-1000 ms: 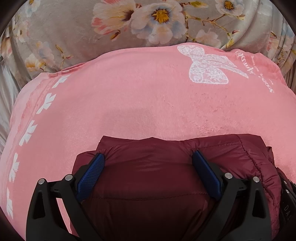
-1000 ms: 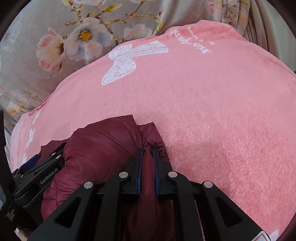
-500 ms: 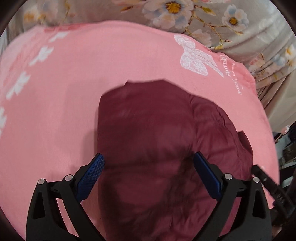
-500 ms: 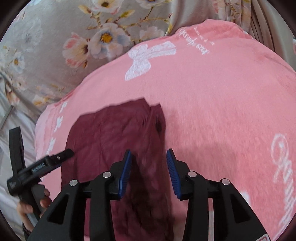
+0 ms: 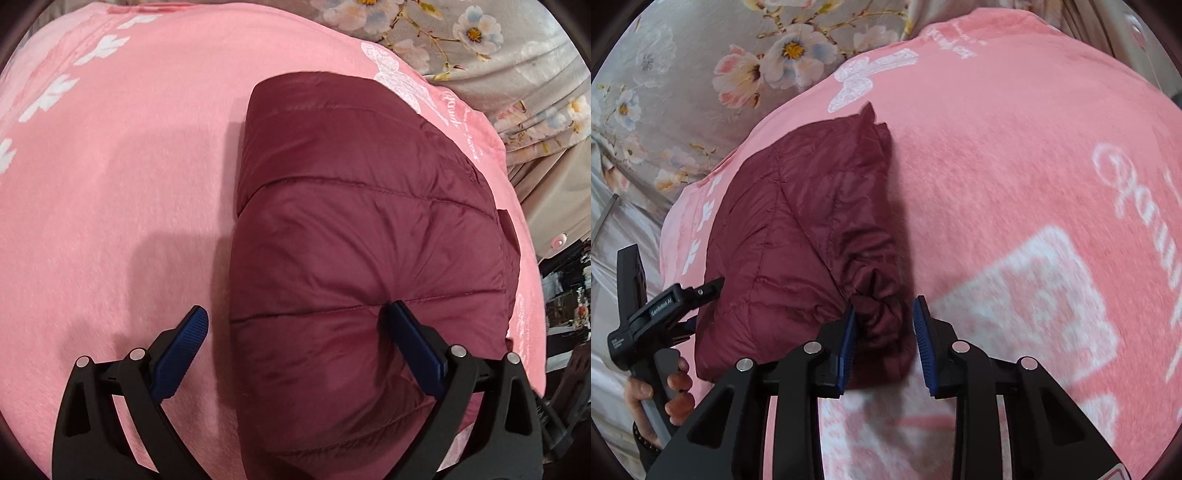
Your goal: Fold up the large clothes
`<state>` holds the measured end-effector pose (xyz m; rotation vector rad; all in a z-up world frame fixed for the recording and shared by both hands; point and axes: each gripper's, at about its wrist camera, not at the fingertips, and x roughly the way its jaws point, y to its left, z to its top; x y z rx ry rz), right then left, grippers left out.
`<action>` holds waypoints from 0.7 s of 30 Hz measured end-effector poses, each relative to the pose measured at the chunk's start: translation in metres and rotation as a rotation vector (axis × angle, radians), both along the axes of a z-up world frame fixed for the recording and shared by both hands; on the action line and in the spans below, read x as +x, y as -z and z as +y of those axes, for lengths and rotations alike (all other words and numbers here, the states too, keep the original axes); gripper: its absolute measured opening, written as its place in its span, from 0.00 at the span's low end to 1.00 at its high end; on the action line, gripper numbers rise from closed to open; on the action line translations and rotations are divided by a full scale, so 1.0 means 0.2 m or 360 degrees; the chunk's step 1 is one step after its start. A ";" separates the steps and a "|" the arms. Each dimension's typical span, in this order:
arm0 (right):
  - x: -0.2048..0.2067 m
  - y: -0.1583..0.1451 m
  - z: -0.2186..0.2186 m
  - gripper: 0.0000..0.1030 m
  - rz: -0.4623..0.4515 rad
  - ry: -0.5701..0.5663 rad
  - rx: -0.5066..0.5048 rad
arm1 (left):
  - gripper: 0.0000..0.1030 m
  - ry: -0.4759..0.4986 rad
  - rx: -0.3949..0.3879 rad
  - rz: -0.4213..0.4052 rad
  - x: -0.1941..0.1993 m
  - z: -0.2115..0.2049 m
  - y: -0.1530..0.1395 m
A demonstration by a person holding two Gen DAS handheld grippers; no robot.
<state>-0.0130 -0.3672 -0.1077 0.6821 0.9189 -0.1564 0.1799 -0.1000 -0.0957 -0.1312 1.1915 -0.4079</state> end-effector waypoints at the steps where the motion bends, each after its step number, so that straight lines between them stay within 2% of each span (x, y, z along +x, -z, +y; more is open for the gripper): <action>1: -0.04 0.02 -0.01 0.27 0.0015 0.0012 0.0024 | 0.93 0.0001 -0.0007 0.0003 0.00 0.00 0.00; 5: -0.13 0.02 -0.04 0.23 0.0048 0.0072 0.0029 | 0.93 -0.0008 0.0035 -0.0057 -0.02 -0.01 0.00; 8: -0.13 -0.09 -0.05 0.32 -0.0046 0.0110 -0.0013 | 0.93 -0.0006 0.0085 -0.0099 -0.03 -0.03 -0.03; 10: -0.06 -0.16 -0.05 0.33 -0.0118 0.0075 -0.0017 | 0.93 -0.0002 0.0101 -0.0113 -0.03 -0.04 -0.04; 12: 0.03 -0.18 -0.06 0.47 -0.0131 0.0038 -0.0034 | 0.93 0.0001 0.0108 -0.0112 -0.02 -0.04 -0.04; 14: 0.12 -0.17 -0.06 0.59 -0.0092 0.0033 -0.0086 | 0.93 -0.0010 0.0100 -0.0105 -0.02 -0.04 -0.04; 15: 0.17 -0.14 -0.07 0.61 -0.0055 0.0023 -0.0095 | 0.93 -0.0014 0.0093 -0.0098 -0.01 -0.03 -0.04; 21: 0.26 0.00 -0.09 0.62 -0.0009 -0.0026 0.0070 | 0.95 -0.0029 0.0047 -0.0063 0.06 -0.03 -0.01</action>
